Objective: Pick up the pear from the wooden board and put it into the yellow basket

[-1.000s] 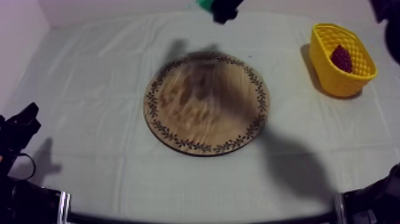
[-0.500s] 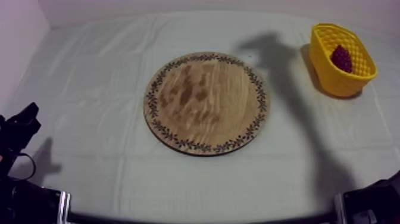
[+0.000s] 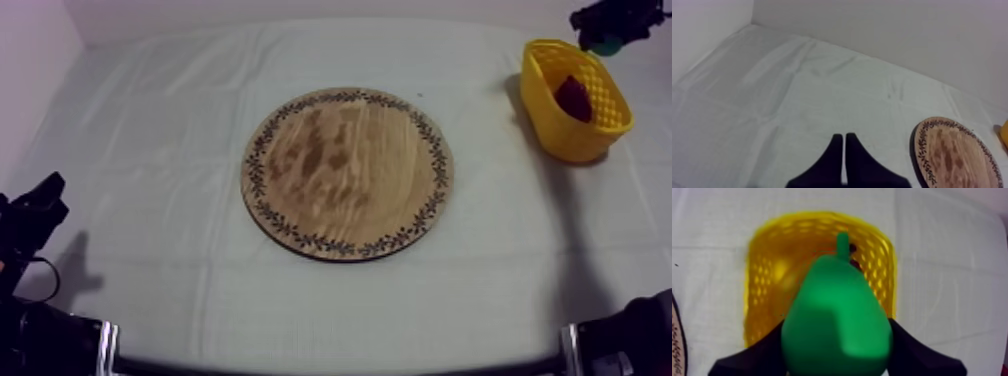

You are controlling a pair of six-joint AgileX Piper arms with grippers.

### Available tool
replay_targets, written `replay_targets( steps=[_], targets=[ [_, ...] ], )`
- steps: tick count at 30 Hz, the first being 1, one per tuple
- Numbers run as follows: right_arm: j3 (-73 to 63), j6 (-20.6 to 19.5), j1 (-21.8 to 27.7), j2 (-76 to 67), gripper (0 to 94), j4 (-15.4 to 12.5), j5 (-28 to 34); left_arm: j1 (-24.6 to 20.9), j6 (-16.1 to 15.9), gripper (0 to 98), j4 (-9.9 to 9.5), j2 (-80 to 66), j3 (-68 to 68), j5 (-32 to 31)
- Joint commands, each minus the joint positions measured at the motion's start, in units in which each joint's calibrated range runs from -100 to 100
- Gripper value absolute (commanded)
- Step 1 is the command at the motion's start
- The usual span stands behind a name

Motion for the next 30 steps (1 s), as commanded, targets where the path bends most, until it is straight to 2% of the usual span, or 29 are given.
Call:
replay_targets(
  steps=[1,7,11,17,23,30],
  targets=[
    [3.4,0.4,0.6,0.5,37.5,-0.2,-0.2,0.0,0.0,0.1,-0.02,0.0,0.0,0.0],
    [7.2,1.1,1.2,3.9,41.6,-1.5,-2.1,0.0,0.0,0.1,-0.02,0.0,0.0,0.0],
    [6.6,3.2,1.9,6.9,50.5,-4.2,-4.3,0.0,0.0,0.1,-0.02,0.0,0.0,0.0],
    [5.6,3.0,2.4,10.0,61.5,-5.3,-8.5,0.0,0.0,0.1,-0.02,0.0,0.0,0.0],
    [4.8,3.2,2.2,9.9,61.6,-5.5,-9.9,0.0,0.0,0.1,-0.02,0.0,0.0,0.0],
    [8.7,4.2,2.3,-0.1,54.3,-5.5,-13.5,0.0,0.0,0.1,-0.02,0.0,0.0,0.0]
  ],
)
